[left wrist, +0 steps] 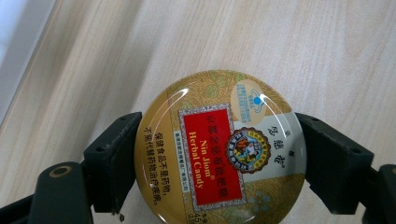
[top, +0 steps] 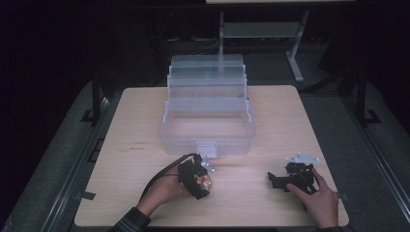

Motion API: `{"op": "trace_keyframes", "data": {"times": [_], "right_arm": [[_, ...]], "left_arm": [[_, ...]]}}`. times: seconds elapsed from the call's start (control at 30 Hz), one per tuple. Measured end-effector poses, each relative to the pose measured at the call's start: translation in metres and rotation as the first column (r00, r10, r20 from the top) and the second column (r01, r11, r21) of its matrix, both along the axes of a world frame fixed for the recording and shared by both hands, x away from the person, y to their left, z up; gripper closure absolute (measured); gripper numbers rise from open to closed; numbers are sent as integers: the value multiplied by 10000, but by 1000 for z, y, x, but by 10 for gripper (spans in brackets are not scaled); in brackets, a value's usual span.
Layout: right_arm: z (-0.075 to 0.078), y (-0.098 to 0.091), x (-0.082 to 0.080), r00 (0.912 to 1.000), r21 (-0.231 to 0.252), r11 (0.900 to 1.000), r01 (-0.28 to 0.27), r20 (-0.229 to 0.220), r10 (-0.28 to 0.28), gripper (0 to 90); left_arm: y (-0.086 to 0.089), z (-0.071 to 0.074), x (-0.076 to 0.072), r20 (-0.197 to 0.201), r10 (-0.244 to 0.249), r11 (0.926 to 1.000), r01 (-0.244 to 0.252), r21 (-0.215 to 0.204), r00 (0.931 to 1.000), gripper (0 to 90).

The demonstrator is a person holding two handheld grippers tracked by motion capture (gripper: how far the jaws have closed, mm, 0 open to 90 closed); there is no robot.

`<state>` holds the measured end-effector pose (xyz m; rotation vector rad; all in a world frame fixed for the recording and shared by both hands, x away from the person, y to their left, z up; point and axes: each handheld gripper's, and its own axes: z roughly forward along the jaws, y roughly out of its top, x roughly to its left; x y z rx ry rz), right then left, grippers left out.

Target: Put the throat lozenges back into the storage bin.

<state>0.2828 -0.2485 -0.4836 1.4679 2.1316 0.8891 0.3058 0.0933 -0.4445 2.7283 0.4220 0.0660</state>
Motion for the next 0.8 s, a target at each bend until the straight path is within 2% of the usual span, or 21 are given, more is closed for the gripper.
{"op": "trace_keyframes", "data": {"times": [0.3, 0.37, 0.8], "right_arm": [[0, 0, 0, 10000, 1, 10000, 4, -2, -4, 0], [0, 0, 0, 10000, 0, 10000, -3, 5, 3, 0], [0, 0, 0, 10000, 0, 10000, 2, -2, -2, 0]], "left_arm": [[4, 7, -1, 26, 63, 10000, -63, -66, 10000, 195], [6, 8, -1, -9, 124, 9997, -124, -188, 9999, 195], [14, 18, -1, -12, 245, 9995, -245, -218, 9997, 195]]}}
